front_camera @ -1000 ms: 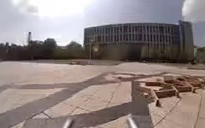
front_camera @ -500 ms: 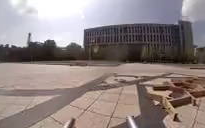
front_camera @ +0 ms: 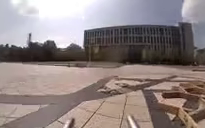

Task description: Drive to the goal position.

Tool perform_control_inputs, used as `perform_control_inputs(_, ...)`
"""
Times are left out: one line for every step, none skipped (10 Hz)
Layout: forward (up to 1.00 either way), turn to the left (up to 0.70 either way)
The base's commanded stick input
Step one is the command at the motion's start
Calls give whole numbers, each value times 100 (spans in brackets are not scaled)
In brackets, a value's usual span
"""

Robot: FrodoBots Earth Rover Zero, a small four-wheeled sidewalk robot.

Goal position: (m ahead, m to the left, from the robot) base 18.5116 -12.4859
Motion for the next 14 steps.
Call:
perform_control_inputs(70,5)
perform_control_inputs(70,5)
perform_control_inputs(70,5)
perform_control_inputs(70,5)
perform_control_inputs(70,5)
perform_control_inputs(70,5)
perform_control_inputs(70,5)
perform_control_inputs(70,5)
perform_control_inputs(70,5)
perform_control_inputs(70,5)
perform_control_inputs(70,5)
perform_control_inputs(70,5)
perform_control_inputs(70,5)
perform_control_inputs(70,5)
